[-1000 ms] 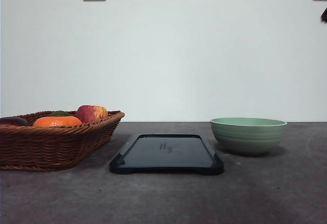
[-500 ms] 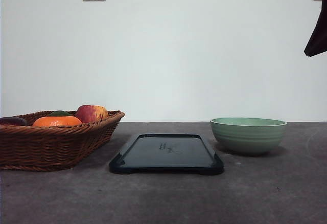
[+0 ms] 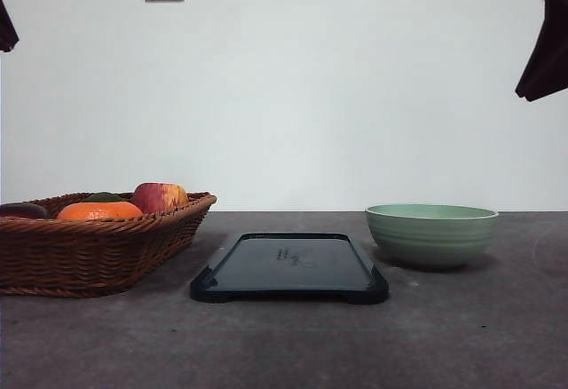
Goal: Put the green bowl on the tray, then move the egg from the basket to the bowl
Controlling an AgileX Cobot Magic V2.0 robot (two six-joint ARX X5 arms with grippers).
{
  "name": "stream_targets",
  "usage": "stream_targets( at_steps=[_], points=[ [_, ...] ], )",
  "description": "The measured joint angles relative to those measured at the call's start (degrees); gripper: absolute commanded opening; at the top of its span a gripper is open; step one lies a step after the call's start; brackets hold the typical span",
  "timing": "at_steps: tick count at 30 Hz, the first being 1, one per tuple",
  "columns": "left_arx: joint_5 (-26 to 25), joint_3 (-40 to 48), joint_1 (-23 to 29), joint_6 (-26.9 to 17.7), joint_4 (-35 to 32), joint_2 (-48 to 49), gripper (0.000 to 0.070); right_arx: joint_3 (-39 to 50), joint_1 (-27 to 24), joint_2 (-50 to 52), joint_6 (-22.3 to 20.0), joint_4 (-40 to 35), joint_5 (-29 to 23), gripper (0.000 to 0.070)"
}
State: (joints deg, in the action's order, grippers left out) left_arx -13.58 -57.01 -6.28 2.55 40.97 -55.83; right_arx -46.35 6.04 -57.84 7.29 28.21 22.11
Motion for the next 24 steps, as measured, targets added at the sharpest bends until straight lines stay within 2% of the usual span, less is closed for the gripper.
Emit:
stream_targets(
  at_steps=[5,11,16,24],
  points=[
    [0.0,0.0,0.0,0.0,0.0,0.0,0.0315,0.0,0.0,0.0,0.2,1.4,-0.2,0.0333],
    [0.0,0.0,0.0,0.0,0.0,0.0,0.0314,-2.9,0.0,-1.8,1.9,4.3,-3.2,0.0332],
    [0.0,0.0,0.0,0.9,0.0,0.0,0.0313,-9.5,0.0,-7.4,2.1,9.4,-5.3,0.0332],
    [0.0,0.0,0.0,1.4,0.0,0.0,0.0312,-18.3,0.0,-19.9,1.8,14.7,-5.7,0.0332]
  ],
)
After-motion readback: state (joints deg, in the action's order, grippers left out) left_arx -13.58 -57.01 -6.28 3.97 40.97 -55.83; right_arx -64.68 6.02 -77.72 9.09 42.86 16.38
